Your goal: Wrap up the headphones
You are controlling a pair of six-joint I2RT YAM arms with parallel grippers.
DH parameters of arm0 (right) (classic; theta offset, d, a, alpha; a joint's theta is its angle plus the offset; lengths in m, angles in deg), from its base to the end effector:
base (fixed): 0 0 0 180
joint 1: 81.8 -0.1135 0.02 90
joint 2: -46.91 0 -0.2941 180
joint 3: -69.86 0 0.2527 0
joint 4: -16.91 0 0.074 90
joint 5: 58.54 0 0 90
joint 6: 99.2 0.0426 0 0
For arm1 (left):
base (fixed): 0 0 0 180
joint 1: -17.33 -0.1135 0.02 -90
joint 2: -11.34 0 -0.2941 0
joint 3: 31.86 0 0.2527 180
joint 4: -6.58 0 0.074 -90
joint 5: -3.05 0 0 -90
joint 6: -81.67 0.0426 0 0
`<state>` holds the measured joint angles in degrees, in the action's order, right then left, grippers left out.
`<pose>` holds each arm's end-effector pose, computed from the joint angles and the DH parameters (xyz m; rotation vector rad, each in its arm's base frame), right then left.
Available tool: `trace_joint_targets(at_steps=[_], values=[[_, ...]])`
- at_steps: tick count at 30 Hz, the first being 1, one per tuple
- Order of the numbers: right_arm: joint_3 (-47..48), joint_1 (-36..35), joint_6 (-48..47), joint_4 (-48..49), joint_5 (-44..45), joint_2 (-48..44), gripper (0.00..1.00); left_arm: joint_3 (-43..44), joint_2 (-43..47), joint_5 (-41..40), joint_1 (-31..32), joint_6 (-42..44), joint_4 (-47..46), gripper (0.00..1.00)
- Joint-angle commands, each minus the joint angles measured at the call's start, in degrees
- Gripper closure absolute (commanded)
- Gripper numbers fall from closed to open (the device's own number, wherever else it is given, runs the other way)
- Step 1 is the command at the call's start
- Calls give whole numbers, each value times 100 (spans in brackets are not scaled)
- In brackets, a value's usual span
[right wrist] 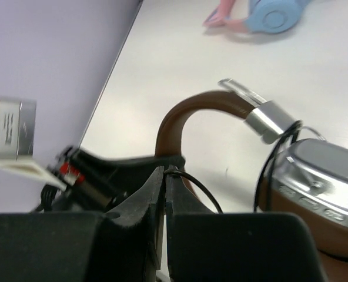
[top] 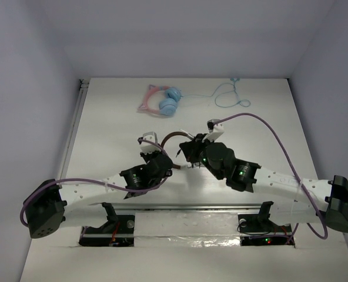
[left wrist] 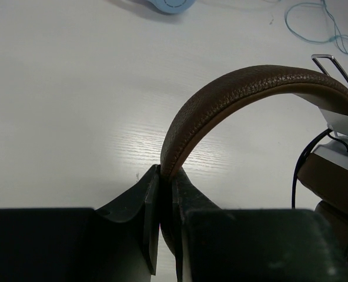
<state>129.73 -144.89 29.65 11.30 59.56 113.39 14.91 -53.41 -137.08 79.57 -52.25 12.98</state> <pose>0.1368 0.2252 0.3305 -0.0227 1.8385 0.8453 0.1347 -0.1858 0.2597 -0.2465 1.8427 -0.4174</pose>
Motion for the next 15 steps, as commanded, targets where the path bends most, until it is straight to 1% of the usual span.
trace_joint_targets(at_steps=[1,2,5,9,15], values=[[72,-54,543,577,1196,-12,100,-17,165,73,87,-520,90,100],[54,-54,684,594,1485,5,100,10,165,73,87,-582,161,100],[10,-54,1316,612,1838,75,100,54,200,135,87,-846,364,100],[36,130,2142,726,1884,321,100,62,279,310,87,-934,373,100],[-33,438,2977,1016,1779,603,99,124,296,390,87,-1109,645,100]])
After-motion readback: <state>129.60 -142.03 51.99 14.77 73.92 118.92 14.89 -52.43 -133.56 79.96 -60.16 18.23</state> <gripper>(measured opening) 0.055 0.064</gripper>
